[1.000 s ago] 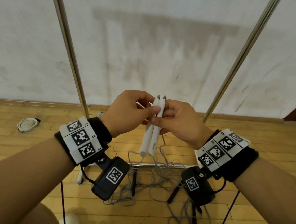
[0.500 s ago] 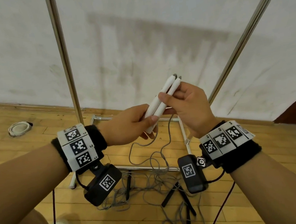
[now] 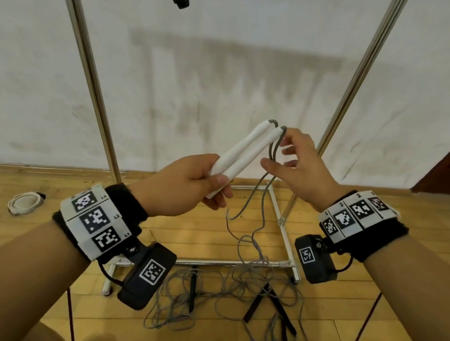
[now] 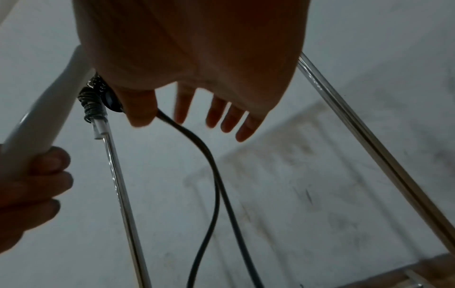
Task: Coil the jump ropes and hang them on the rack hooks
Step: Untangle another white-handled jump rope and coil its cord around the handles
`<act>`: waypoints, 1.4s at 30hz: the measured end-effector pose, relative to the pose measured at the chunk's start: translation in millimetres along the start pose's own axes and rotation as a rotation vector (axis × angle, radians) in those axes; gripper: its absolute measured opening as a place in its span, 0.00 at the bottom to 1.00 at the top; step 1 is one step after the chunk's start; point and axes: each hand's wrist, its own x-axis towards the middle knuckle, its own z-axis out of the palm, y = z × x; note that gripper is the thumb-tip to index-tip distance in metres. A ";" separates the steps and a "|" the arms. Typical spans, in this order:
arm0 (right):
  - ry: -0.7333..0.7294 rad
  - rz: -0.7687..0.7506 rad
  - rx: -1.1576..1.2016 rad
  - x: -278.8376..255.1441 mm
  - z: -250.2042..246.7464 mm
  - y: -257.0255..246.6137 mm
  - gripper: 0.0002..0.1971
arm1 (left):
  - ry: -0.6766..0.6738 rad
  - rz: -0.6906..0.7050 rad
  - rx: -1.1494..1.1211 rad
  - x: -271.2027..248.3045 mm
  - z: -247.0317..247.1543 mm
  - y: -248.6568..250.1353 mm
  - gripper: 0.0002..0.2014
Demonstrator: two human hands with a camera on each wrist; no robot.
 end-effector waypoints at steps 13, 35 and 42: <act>-0.060 0.168 0.480 -0.3 14.9 -14.3 0.09 | 0.385 -0.101 -0.043 13.1 -23.4 -18.9 0.06; -0.205 0.067 0.566 -15.2 56.7 -43.1 0.04 | 0.235 0.011 -0.087 10.3 5.2 -6.6 0.18; -0.188 -0.006 0.328 -19.7 53.7 -39.4 0.09 | 0.305 0.003 -0.021 10.7 -0.1 -6.8 0.14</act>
